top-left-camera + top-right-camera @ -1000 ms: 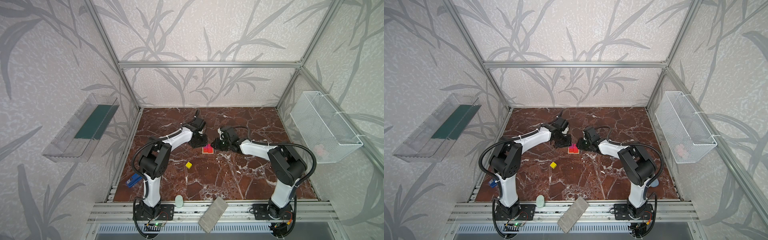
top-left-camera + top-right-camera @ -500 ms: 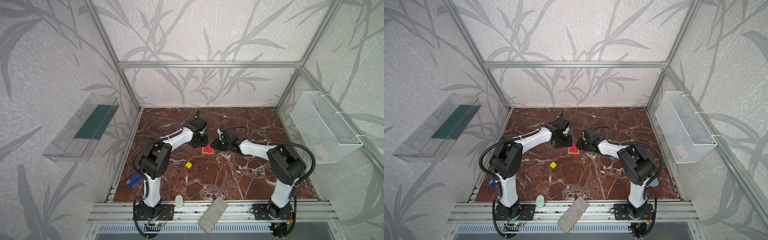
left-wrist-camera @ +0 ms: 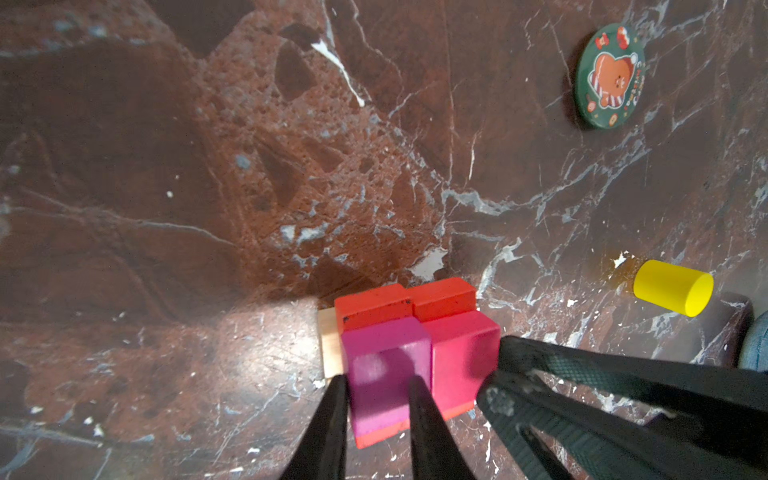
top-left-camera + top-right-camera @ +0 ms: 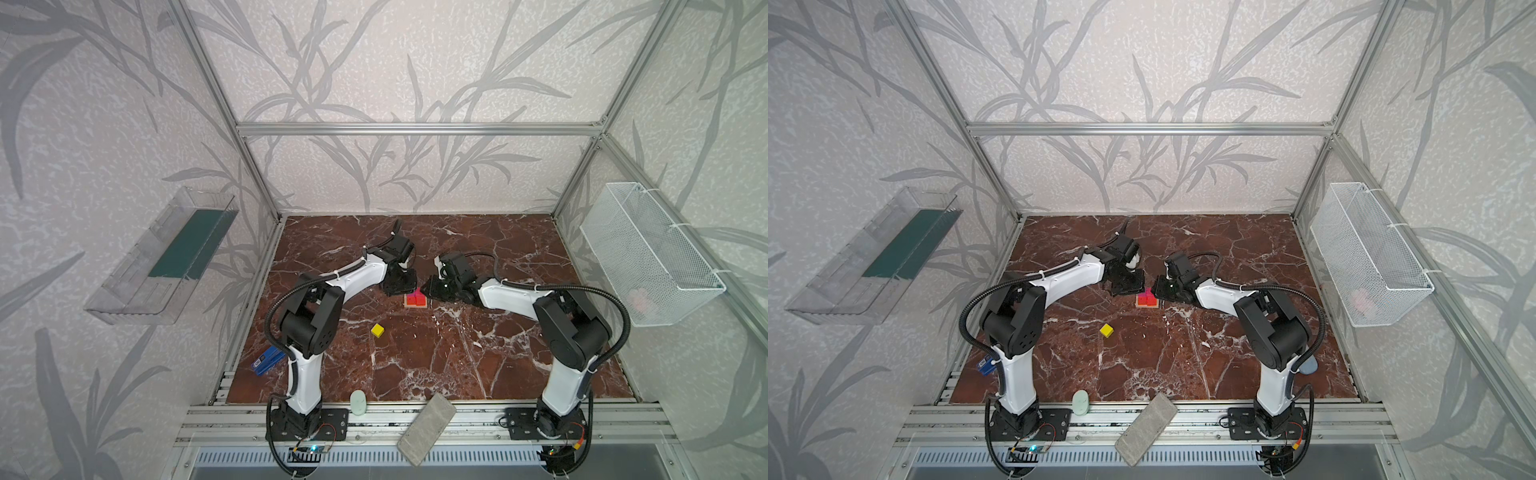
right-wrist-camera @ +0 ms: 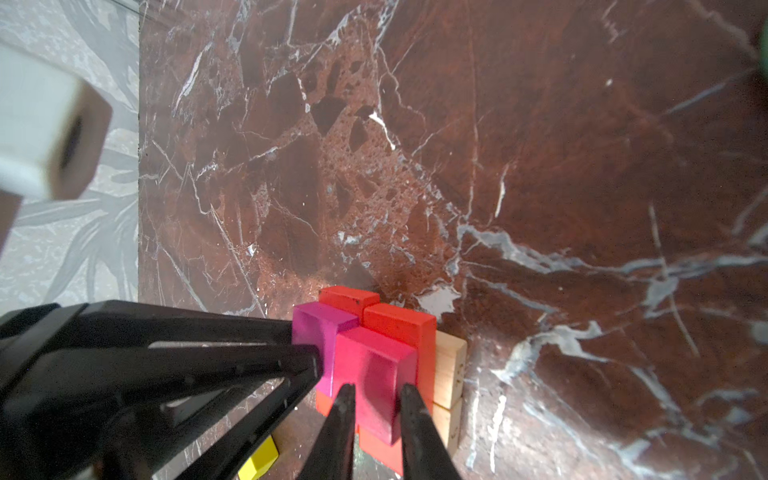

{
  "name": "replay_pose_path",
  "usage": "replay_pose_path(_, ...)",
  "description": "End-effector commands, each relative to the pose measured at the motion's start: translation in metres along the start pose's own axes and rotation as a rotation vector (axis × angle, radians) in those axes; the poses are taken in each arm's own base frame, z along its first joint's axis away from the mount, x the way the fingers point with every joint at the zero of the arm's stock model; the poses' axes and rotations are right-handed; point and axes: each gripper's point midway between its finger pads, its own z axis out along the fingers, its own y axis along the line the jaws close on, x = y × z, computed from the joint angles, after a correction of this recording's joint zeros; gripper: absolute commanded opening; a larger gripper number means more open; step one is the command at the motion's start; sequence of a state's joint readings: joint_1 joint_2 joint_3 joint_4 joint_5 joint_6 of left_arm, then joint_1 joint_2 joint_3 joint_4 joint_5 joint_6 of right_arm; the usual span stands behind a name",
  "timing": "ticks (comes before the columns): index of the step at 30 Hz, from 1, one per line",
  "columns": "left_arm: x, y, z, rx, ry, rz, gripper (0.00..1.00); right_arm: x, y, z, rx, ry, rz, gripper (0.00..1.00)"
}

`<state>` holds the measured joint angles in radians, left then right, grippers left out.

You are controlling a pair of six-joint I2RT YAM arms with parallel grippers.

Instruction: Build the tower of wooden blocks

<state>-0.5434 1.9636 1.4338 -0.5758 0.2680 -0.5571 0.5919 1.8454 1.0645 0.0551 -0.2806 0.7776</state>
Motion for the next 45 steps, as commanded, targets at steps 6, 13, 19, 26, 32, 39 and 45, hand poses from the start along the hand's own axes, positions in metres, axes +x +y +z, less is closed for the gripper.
replay_pose_path(6, 0.003, -0.006, 0.001, 0.002, 0.021, 0.015, 0.25, -0.003, 0.005, 0.000, -0.004, -0.003, -0.008, 0.26)
replay_pose_path(13, 0.003, -0.004, 0.001, -0.007, 0.020, 0.014, 0.25, -0.003, 0.005, -0.001, -0.005, -0.006, -0.007, 0.29)
replay_pose_path(19, 0.001, -0.004, -0.002, -0.015, 0.014, 0.016, 0.27, -0.003, 0.006, -0.001, -0.005, -0.004, -0.007, 0.29)
replay_pose_path(26, 0.000, -0.003, -0.003, -0.019, 0.011, 0.017, 0.28, -0.003, 0.005, 0.000, -0.006, -0.004, -0.006, 0.28)
replay_pose_path(32, 0.000, -0.004, -0.004, -0.018, 0.009, 0.016, 0.30, -0.002, 0.005, 0.000, -0.003, -0.001, -0.004, 0.30)
replay_pose_path(39, -0.002, -0.006, -0.007, -0.013, 0.002, 0.018, 0.31, -0.003, 0.006, -0.003, -0.001, -0.008, -0.008, 0.37)
replay_pose_path(45, -0.005, -0.008, -0.015, -0.011, -0.018, 0.024, 0.31, -0.004, 0.006, -0.005, -0.001, -0.012, -0.009, 0.42)
